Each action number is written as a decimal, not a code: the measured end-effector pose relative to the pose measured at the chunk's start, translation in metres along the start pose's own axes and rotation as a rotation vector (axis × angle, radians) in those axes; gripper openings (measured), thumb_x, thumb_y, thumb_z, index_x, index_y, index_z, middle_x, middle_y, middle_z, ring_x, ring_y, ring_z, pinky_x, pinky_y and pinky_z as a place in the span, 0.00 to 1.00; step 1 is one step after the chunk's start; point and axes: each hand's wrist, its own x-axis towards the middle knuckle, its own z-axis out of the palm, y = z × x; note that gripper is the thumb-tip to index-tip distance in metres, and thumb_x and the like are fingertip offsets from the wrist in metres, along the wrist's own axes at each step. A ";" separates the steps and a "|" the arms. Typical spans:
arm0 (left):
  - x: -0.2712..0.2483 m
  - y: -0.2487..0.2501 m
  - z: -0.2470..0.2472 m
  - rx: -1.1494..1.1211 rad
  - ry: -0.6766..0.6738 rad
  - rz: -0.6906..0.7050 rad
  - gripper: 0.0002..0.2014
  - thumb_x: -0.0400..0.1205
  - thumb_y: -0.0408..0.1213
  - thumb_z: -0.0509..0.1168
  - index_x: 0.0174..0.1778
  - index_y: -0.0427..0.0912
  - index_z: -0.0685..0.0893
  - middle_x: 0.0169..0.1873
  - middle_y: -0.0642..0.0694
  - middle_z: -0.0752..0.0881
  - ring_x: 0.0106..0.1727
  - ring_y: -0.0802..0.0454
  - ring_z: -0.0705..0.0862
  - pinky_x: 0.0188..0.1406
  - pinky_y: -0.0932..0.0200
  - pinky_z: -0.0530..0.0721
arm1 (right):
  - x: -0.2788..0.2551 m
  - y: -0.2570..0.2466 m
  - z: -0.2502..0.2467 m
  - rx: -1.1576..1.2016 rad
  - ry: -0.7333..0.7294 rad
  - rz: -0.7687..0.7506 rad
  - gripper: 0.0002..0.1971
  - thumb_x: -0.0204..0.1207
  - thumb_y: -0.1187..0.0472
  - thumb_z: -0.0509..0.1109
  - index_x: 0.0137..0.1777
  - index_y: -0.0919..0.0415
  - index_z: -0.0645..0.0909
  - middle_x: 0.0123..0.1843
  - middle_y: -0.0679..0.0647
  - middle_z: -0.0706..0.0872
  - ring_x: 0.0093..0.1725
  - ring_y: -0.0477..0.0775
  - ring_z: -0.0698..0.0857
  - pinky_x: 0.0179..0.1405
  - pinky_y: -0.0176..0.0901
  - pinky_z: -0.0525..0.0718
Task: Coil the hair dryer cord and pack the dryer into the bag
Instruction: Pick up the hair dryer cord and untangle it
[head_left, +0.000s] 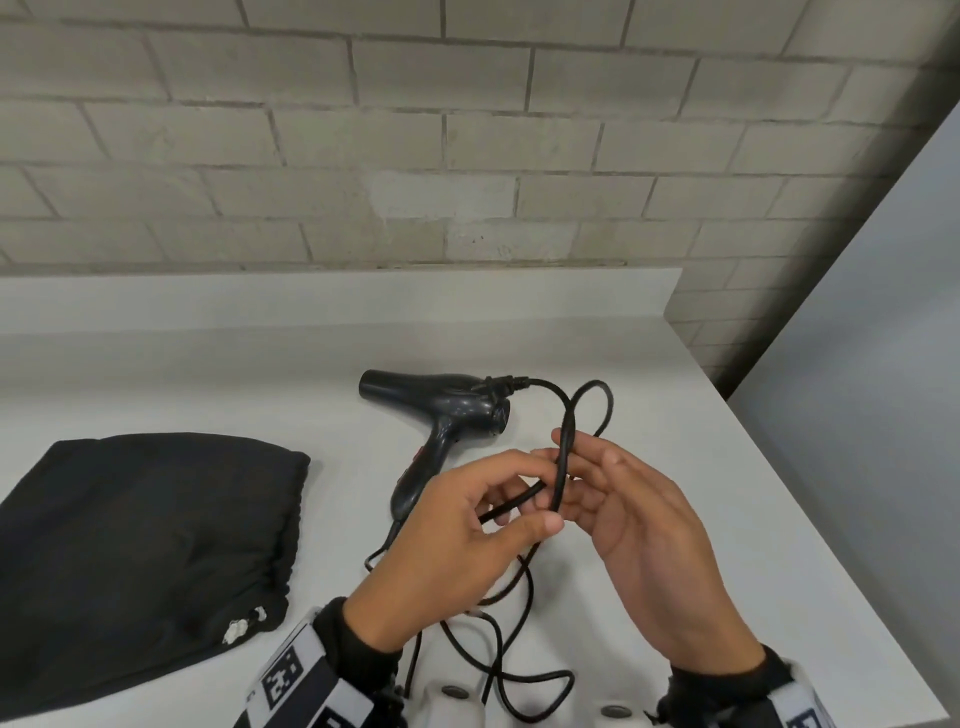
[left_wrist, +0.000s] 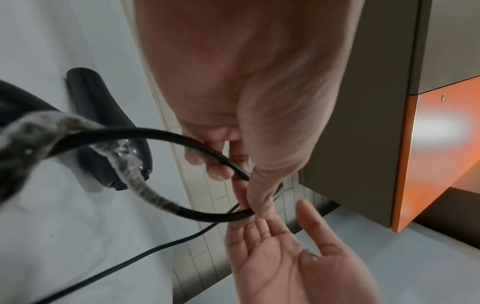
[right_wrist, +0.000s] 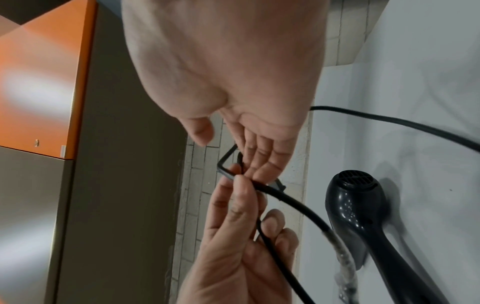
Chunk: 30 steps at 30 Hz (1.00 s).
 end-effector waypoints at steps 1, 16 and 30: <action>0.000 0.000 0.000 -0.013 0.001 -0.005 0.15 0.77 0.34 0.78 0.53 0.58 0.88 0.47 0.49 0.90 0.49 0.45 0.87 0.56 0.47 0.84 | -0.001 0.000 0.000 -0.010 -0.033 0.003 0.19 0.79 0.49 0.69 0.63 0.60 0.85 0.57 0.63 0.90 0.50 0.62 0.88 0.55 0.52 0.87; -0.007 0.009 -0.050 -0.394 0.301 -0.067 0.17 0.76 0.35 0.68 0.61 0.42 0.88 0.50 0.41 0.91 0.38 0.48 0.85 0.44 0.60 0.86 | 0.008 0.009 -0.056 -0.444 0.432 0.014 0.11 0.80 0.67 0.70 0.59 0.57 0.84 0.52 0.53 0.92 0.44 0.47 0.90 0.52 0.46 0.86; 0.003 0.006 -0.023 -0.182 0.084 0.004 0.34 0.82 0.46 0.71 0.83 0.64 0.65 0.77 0.55 0.77 0.62 0.47 0.88 0.62 0.51 0.85 | -0.024 -0.003 -0.002 -0.470 -0.193 -0.066 0.06 0.82 0.58 0.66 0.49 0.49 0.85 0.30 0.56 0.86 0.25 0.45 0.78 0.30 0.33 0.77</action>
